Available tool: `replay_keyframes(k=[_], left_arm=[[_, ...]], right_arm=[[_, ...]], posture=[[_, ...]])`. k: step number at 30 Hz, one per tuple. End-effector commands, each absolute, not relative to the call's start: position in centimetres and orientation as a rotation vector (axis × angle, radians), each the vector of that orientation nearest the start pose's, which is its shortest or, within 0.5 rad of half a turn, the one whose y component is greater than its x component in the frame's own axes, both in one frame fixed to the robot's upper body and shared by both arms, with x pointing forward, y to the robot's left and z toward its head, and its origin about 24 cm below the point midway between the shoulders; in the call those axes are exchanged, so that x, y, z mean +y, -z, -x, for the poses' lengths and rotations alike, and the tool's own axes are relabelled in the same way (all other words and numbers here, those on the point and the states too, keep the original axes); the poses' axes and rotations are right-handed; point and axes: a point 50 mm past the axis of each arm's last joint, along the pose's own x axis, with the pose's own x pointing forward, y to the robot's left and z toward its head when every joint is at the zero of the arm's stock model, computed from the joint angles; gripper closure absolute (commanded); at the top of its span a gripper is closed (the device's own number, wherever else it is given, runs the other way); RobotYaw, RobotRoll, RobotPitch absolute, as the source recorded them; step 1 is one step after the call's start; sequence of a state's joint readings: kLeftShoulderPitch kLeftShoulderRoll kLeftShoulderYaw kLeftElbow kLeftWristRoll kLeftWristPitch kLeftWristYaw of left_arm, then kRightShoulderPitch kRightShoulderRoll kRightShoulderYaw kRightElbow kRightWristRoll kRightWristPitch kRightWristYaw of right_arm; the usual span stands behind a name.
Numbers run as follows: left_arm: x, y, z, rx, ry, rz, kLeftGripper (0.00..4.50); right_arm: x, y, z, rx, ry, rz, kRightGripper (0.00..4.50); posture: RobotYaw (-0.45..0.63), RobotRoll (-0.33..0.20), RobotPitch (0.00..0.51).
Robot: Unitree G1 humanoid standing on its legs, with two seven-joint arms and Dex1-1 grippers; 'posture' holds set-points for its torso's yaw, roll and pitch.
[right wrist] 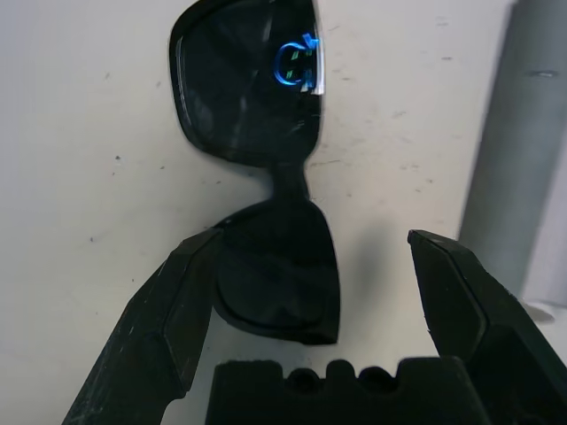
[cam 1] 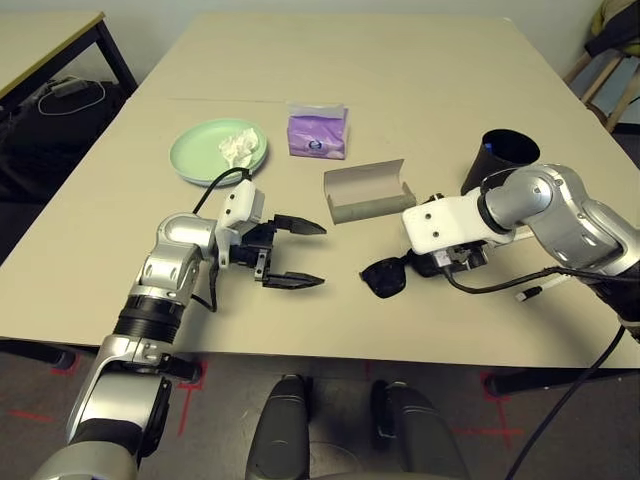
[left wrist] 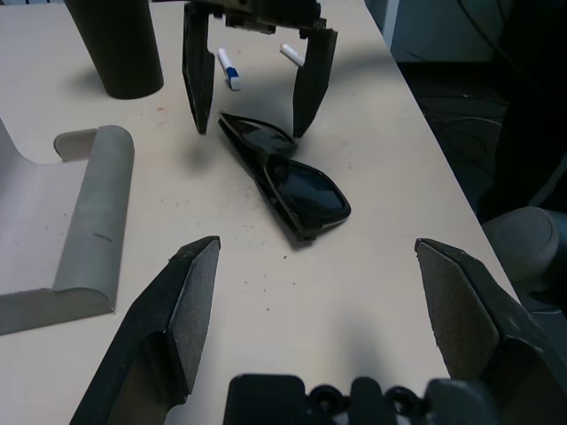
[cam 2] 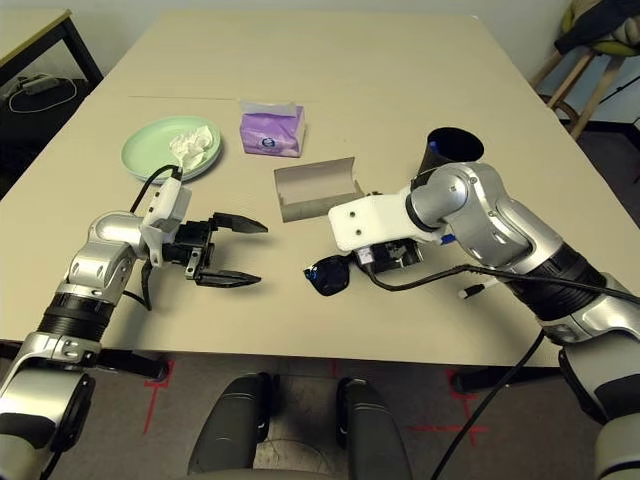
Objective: Organize and tidy the items on the table.
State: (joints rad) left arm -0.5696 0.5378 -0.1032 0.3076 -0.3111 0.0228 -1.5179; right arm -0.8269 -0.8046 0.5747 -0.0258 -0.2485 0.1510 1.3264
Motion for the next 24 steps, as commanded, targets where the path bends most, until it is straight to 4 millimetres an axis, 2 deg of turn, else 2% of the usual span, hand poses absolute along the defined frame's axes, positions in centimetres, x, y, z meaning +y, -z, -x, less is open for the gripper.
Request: replay_keyframes(k=[1, 14, 24], left_arm=[[17.0, -13.7, -29.8, 0.025, 1.569, -0.391, 0.04], [17.2, -13.5, -29.6, 0.036, 1.561, -0.408, 0.04], [17.4, -13.6, -29.5, 0.045, 1.561, -0.43, 0.04]], right_arm=[[-12.8, -17.7, -30.7, 0.323, -1.379, 1.461, 0.0], [-10.7, -19.6, -30.7, 0.269, -1.408, 1.538, 0.0], [-10.9, -20.1, -30.7, 0.301, -1.426, 1.548, 0.0]], posture=[[0.23, 0.0, 0.17], [0.24, 0.0, 0.166], [0.25, 0.0, 0.163]])
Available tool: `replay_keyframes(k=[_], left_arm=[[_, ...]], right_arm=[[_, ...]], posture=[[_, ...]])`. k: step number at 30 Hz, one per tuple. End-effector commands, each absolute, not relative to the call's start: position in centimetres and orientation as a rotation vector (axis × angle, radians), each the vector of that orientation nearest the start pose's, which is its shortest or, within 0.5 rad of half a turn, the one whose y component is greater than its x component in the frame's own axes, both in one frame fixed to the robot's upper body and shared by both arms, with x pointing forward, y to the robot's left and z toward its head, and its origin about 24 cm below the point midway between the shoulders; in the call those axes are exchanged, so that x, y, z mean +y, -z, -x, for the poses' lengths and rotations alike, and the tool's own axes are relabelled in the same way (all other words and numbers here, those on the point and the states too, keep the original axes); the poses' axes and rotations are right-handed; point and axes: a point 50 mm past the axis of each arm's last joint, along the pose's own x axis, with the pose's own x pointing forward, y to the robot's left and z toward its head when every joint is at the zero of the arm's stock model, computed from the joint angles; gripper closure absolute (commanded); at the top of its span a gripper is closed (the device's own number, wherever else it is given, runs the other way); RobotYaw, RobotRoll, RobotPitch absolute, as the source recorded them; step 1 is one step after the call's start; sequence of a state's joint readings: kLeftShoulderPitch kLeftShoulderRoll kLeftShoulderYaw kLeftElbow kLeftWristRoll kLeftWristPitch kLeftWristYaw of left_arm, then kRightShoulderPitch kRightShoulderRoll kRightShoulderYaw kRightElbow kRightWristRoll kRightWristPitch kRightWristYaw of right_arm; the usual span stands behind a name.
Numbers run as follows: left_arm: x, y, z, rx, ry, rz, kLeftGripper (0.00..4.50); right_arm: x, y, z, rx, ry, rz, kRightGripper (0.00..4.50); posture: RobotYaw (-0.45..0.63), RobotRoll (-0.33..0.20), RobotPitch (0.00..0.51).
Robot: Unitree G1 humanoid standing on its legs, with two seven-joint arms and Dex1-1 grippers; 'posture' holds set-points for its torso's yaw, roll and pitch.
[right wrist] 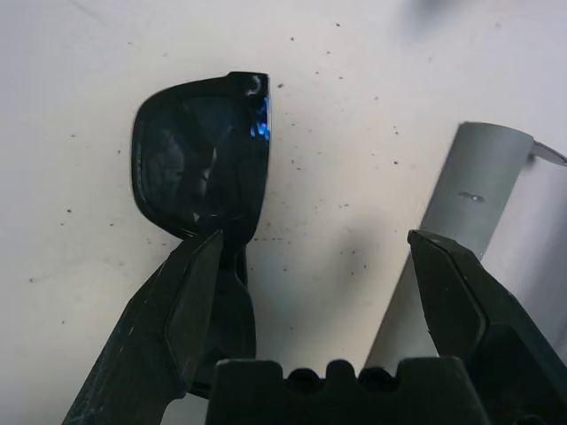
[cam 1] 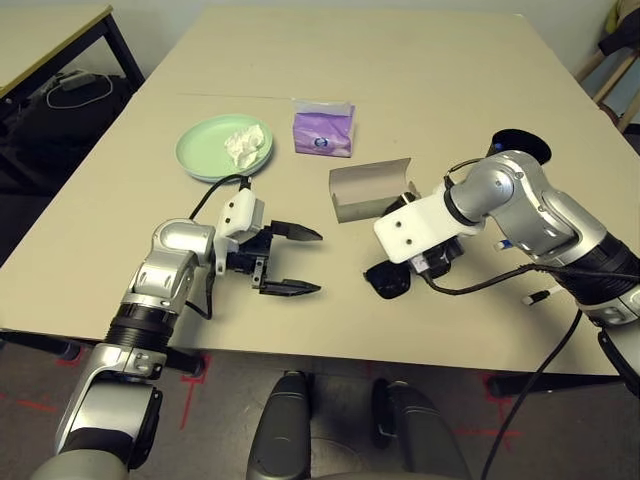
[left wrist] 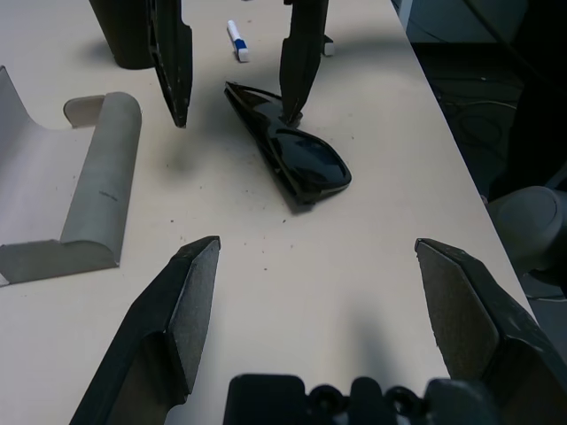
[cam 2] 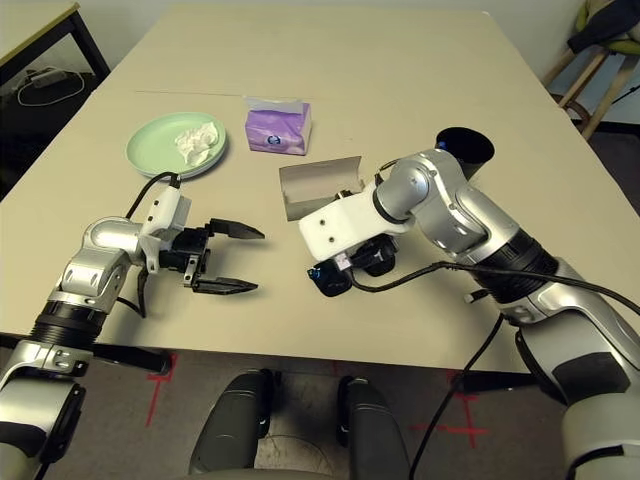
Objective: Organize and tidy the items on the table.
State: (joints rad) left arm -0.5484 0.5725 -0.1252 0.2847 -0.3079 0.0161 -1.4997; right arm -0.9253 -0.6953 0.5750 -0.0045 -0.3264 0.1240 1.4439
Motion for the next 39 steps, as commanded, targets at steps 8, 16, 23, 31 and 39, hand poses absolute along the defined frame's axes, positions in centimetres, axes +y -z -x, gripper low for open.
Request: replay_keyframes(k=[8, 16, 23, 31, 39], left_arm=[[17.4, -13.6, -29.5, 0.044, 1.554, -0.427, 0.04], [17.3, -13.7, -29.6, 0.041, 1.55, -0.427, 0.04], [17.4, -13.7, -29.5, 0.044, 1.548, -0.431, 0.04], [17.6, -13.6, -29.5, 0.046, 1.543, -0.436, 0.04], [17.6, -13.6, -29.4, 0.045, 1.539, -0.441, 0.04]], right_arm=[[-11.2, -20.0, -30.5, 0.355, -1.446, 1.521, 0.0], [-11.3, -19.1, -30.3, 0.409, -1.453, 1.501, 0.0], [-11.7, -18.3, -30.5, 0.441, -1.453, 1.504, 0.0], [-12.0, -17.7, -31.0, 0.463, -1.451, 1.507, 0.0], [-12.0, -17.5, -31.1, 0.46, -1.457, 1.51, 0.0]], posture=[[0.25, 0.0, 0.162], [0.25, 0.0, 0.161], [0.26, 0.0, 0.16], [0.26, 0.0, 0.159], [0.27, 0.0, 0.158]])
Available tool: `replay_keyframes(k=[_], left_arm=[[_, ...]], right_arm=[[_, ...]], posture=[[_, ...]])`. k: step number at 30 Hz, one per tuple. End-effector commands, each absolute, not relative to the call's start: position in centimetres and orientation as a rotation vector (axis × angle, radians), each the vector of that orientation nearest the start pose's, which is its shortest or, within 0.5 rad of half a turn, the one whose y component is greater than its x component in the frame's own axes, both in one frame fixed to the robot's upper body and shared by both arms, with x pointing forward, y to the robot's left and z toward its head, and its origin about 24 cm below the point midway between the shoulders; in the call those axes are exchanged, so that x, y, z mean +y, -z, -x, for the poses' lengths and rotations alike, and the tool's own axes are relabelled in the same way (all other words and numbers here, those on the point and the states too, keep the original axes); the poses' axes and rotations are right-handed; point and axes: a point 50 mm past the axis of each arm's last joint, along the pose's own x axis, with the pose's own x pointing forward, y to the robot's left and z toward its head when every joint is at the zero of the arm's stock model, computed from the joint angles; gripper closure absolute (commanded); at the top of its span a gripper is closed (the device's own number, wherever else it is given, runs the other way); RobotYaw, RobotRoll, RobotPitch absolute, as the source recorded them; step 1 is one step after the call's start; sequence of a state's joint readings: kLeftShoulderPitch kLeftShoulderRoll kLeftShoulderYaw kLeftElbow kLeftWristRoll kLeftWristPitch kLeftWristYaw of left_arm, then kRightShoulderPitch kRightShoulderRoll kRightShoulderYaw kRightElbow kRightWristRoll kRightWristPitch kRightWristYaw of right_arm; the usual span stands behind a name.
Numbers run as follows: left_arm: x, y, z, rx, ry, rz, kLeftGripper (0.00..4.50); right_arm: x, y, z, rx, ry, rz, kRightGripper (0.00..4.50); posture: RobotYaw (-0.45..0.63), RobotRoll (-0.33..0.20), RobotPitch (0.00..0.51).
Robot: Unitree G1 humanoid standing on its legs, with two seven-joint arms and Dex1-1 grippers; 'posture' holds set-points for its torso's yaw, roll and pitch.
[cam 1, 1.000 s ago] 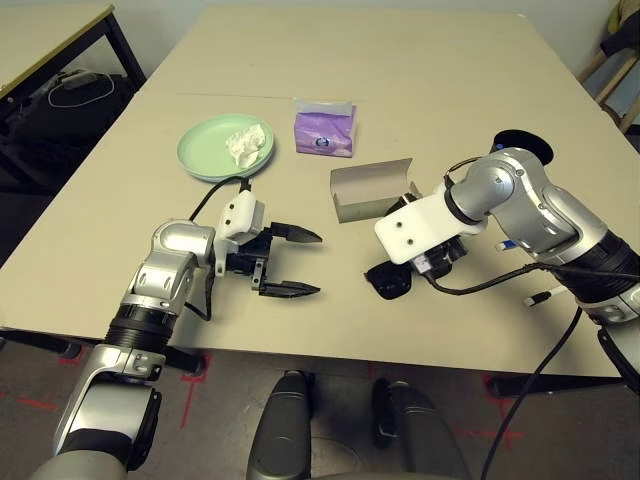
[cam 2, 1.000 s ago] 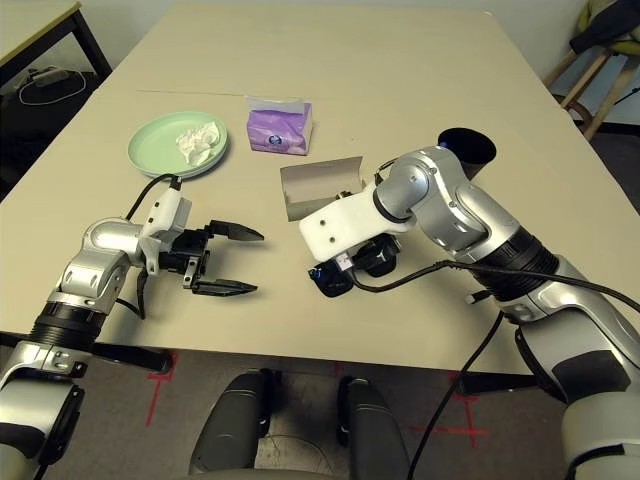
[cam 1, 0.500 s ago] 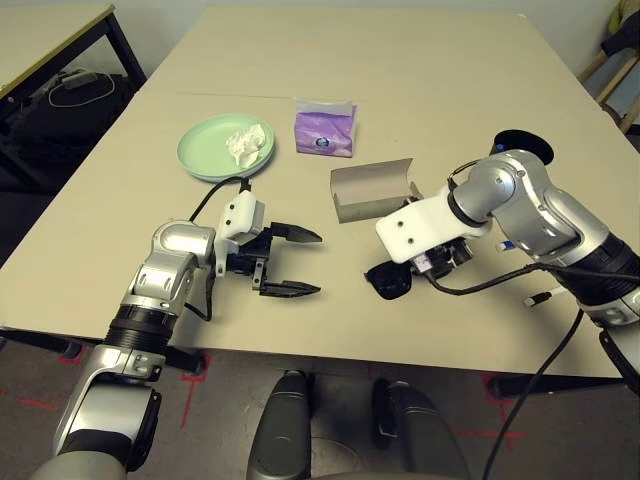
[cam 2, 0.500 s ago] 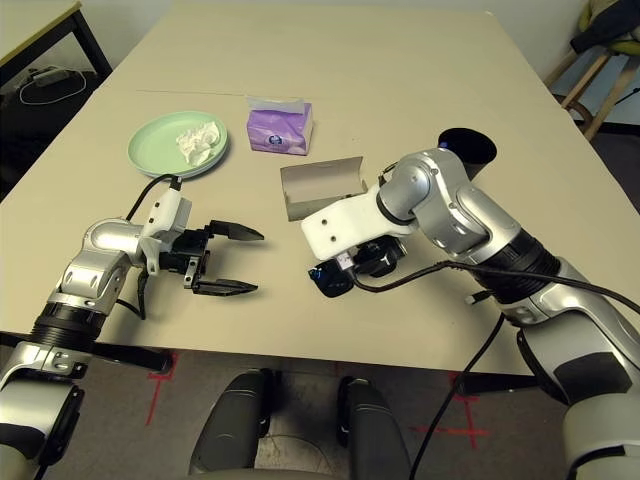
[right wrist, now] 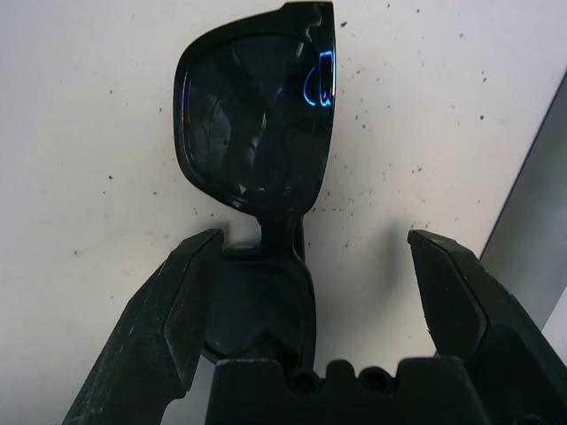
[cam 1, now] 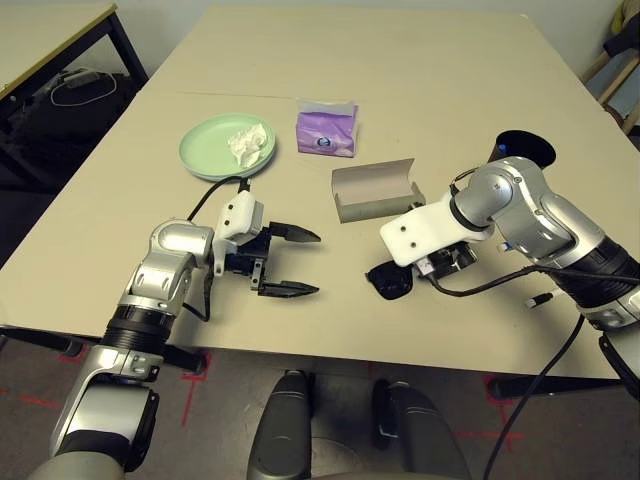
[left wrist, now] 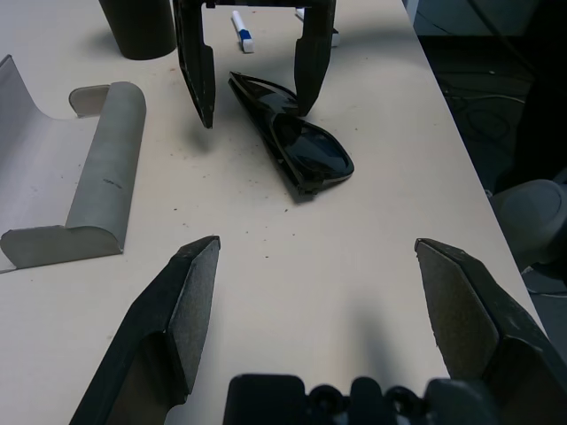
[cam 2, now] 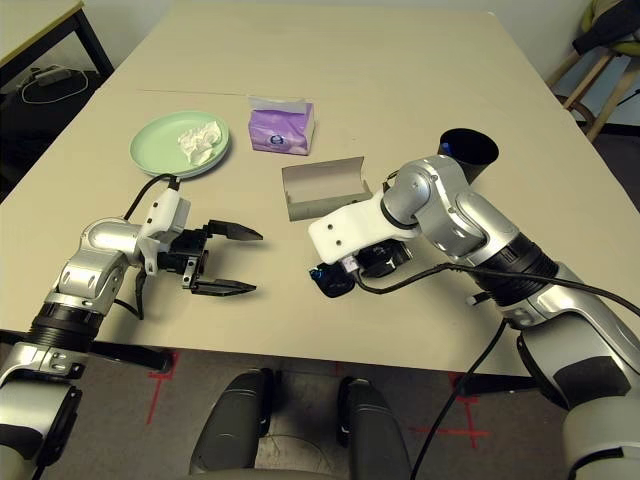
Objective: Organize and tidy the items on the table.
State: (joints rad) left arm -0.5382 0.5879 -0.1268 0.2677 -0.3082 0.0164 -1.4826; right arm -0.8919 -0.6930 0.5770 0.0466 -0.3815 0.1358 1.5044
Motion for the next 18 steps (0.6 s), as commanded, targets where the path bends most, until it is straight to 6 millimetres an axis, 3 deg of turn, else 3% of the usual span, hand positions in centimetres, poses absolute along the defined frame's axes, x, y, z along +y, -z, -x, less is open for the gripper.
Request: replay_keyframes(k=[1, 6, 9, 12, 18], left_arm=[[17.61, -13.59, -29.41, 0.045, 1.538, -0.442, 0.04], [17.64, -13.59, -29.38, 0.047, 1.534, -0.442, 0.04], [17.65, -13.59, -29.38, 0.048, 1.532, -0.442, 0.0], [17.71, -13.59, -29.39, 0.049, 1.531, -0.443, 0.0], [17.73, -13.66, -29.44, 0.051, 1.529, -0.444, 0.0]], right_arm=[[-11.97, -17.44, -31.07, 0.46, -1.458, 1.51, 0.0], [-11.91, -17.36, -31.05, 0.457, -1.466, 1.507, 0.0], [-11.9, -17.3, -31.01, 0.458, -1.471, 1.506, 0.29], [-11.85, -17.21, -30.97, 0.459, -1.476, 1.504, 1.16], [-11.86, -17.16, -30.94, 0.466, -1.481, 1.496, 3.54]], posture=[[0.27, 0.0, 0.158], [0.27, 0.0, 0.159], [0.27, 0.0, 0.159], [0.27, 0.0, 0.159], [0.27, 0.0, 0.159]])
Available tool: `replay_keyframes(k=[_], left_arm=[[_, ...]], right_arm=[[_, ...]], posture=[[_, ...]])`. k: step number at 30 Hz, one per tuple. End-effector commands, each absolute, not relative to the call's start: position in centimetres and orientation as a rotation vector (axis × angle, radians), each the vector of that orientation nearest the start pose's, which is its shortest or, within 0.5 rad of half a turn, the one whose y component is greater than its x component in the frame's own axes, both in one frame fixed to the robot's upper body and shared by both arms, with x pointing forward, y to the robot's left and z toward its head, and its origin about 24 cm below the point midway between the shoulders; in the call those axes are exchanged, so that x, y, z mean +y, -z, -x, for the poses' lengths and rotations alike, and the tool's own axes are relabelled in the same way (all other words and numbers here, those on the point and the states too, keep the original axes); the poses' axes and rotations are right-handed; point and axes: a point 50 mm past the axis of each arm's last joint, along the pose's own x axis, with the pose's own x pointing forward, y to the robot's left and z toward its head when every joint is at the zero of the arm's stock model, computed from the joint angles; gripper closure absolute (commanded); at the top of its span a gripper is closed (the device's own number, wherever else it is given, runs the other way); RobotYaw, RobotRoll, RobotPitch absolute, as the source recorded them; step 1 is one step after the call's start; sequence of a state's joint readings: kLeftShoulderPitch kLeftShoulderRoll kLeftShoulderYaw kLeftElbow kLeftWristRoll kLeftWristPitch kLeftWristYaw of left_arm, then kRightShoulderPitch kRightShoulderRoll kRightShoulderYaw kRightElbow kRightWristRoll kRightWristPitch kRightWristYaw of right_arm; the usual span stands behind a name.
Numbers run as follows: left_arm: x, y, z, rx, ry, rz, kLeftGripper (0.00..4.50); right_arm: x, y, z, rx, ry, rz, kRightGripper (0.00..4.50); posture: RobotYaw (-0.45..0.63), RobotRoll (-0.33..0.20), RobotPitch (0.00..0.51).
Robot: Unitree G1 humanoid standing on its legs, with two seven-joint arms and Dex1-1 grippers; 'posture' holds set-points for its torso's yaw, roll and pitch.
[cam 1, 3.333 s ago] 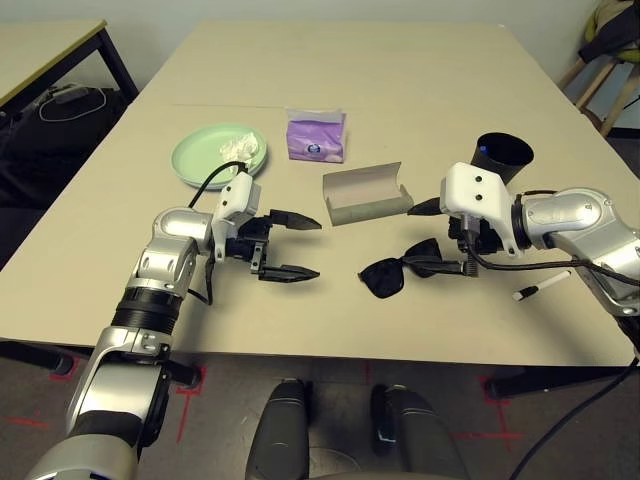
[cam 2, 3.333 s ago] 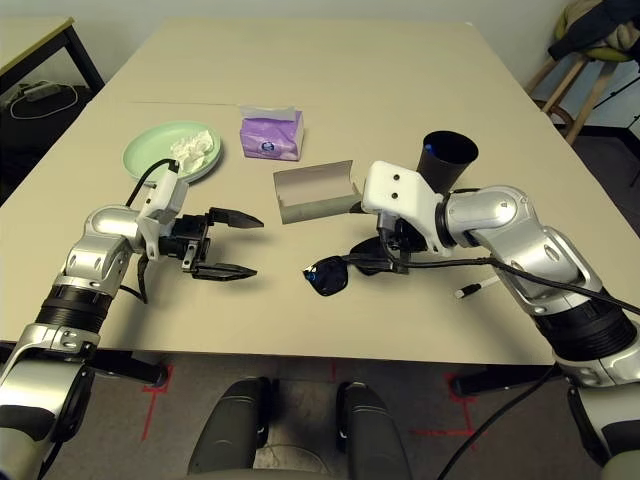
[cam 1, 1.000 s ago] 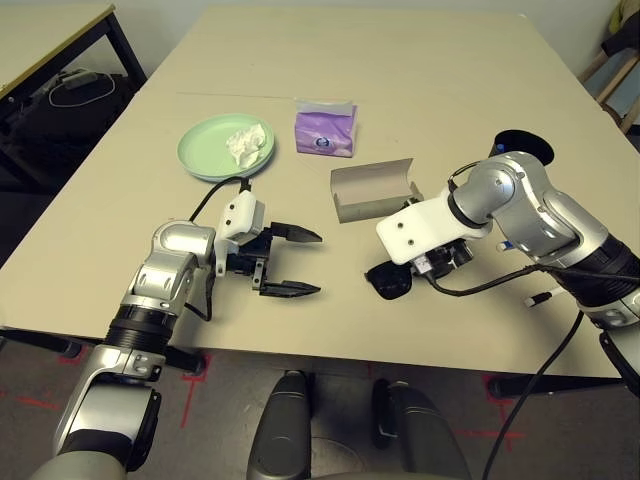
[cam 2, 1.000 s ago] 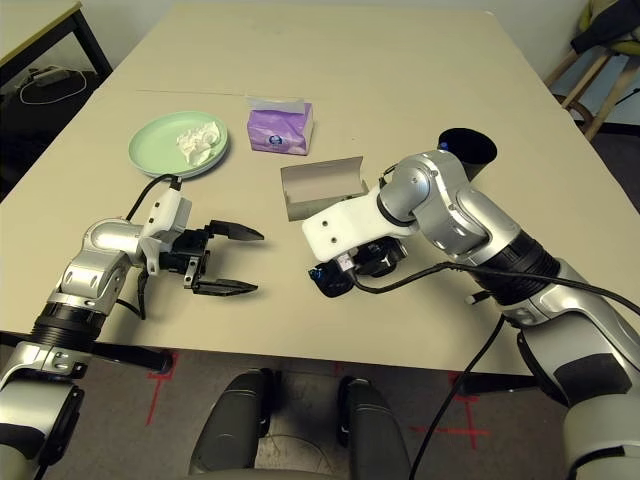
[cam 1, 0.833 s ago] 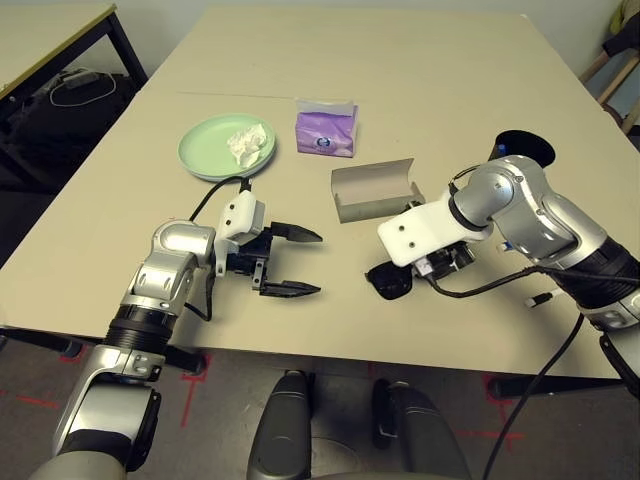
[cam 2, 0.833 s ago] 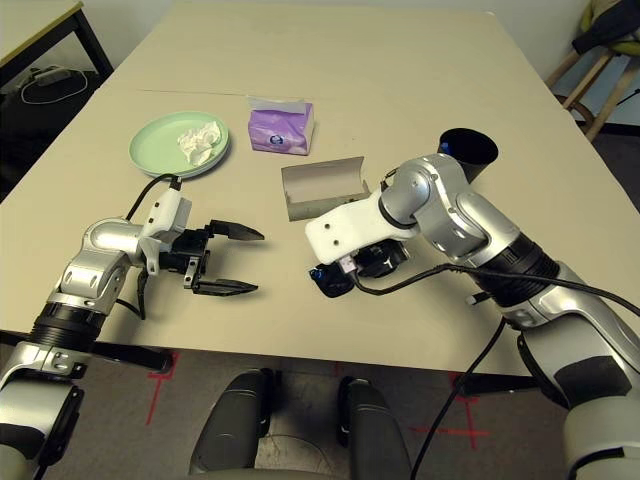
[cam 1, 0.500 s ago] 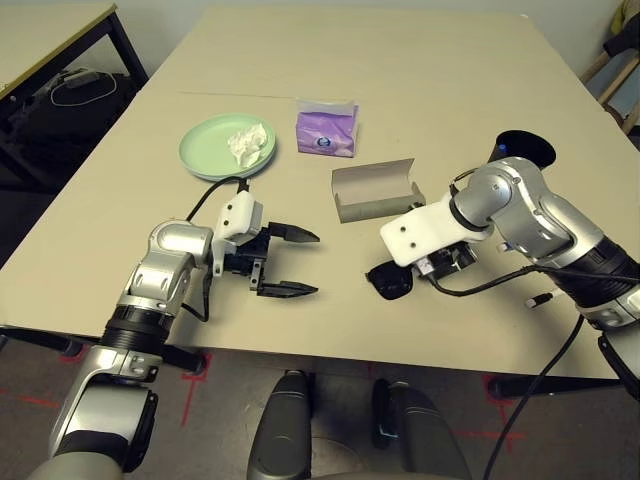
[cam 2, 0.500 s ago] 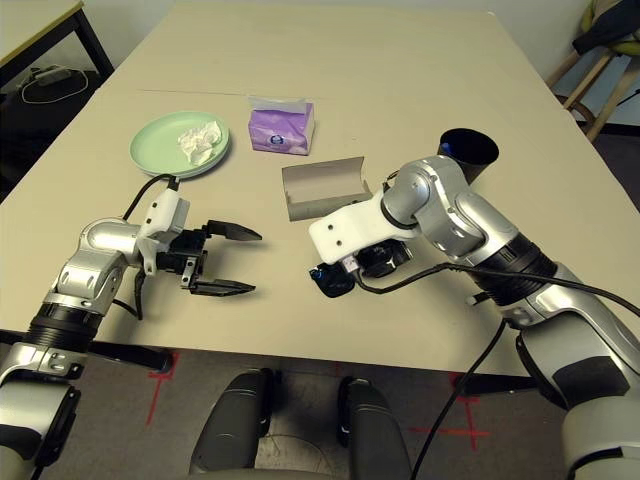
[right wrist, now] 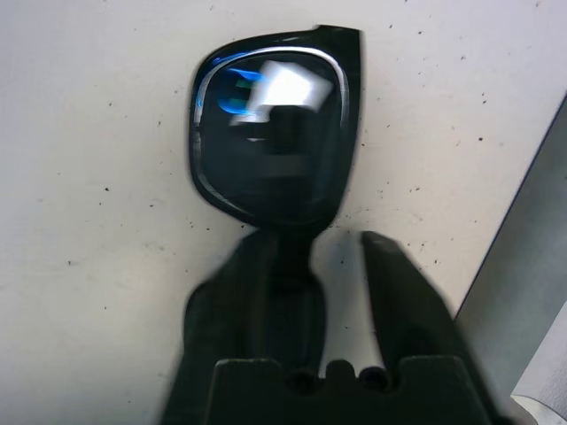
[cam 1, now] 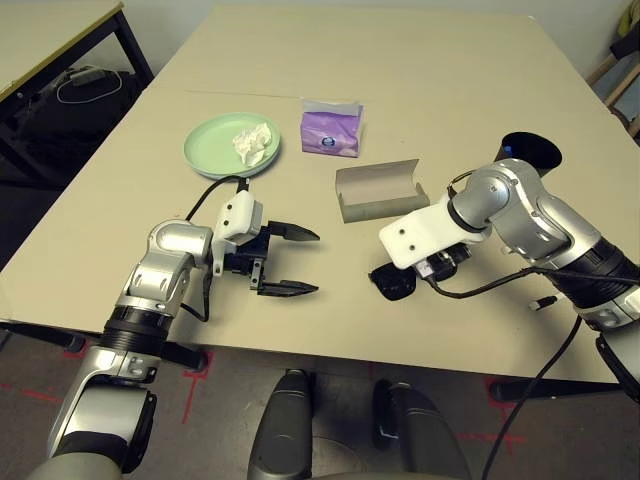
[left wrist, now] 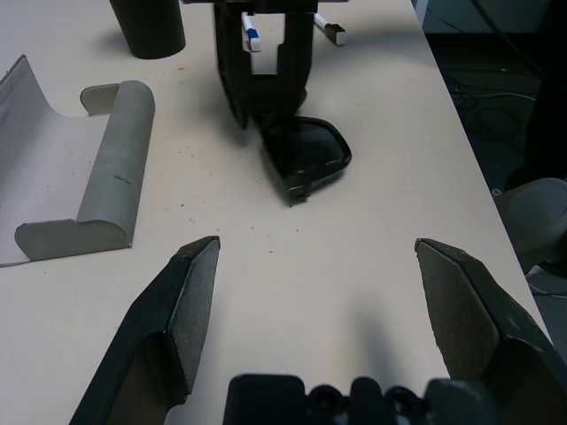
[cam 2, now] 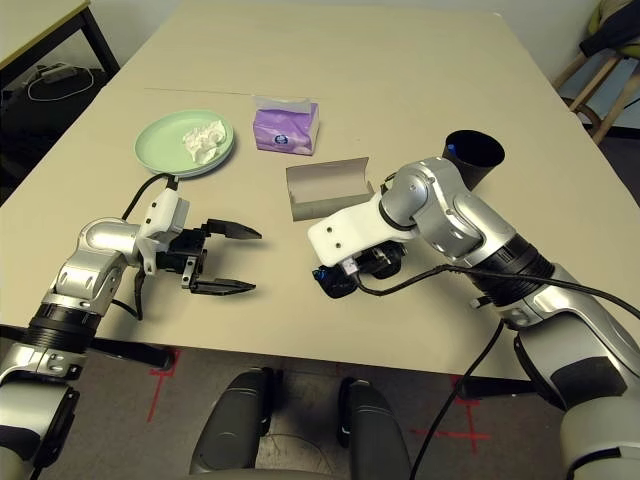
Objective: Organize and tidy the items on the table.
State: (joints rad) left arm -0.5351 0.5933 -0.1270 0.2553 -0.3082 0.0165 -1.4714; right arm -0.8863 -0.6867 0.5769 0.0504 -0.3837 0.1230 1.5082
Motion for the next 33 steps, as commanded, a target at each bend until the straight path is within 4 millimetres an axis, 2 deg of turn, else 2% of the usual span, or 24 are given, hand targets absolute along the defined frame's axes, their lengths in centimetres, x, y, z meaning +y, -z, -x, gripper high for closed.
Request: replay_keyframes(k=[1, 2, 11, 17, 27, 33], left_arm=[[17.7, -13.7, -29.5, 0.051, 1.529, -0.444, 0.0], [17.7, -13.7, -29.5, 0.051, 1.529, -0.444, 0.0], [17.7, -13.7, -29.6, 0.053, 1.527, -0.448, 0.0], [17.7, -13.9, -29.7, 0.042, 1.51, -0.426, 0.0], [18.1, -14.2, -30.2, 0.057, 1.42, -0.424, 0.0], [18.1, -14.6, -30.7, 0.063, 1.378, -0.41, 0.0]], right_arm=[[-11.9, -17.1, -30.9, 0.469, -1.481, 1.495, 3.93], [-11.9, -17.1, -30.9, 0.471, -1.481, 1.494, 4.17], [-12.0, -17.6, -30.9, 0.463, -1.475, 1.491, 4.17], [-11.9, -19.9, -31.2, 0.389, -1.42, 1.474, 4.17], [-11.7, -23.4, -32.4, 0.2, -1.152, 1.418, 4.17], [-11.1, -23.1, -34.2, 0.122, -0.986, 1.441, 4.17]], posture=[[0.27, 0.0, 0.159], [0.27, 0.0, 0.159], [0.26, 0.0, 0.15], [0.25, 0.0, 0.142], [0.23, 0.0, 0.134], [0.22, 0.0, 0.134]])
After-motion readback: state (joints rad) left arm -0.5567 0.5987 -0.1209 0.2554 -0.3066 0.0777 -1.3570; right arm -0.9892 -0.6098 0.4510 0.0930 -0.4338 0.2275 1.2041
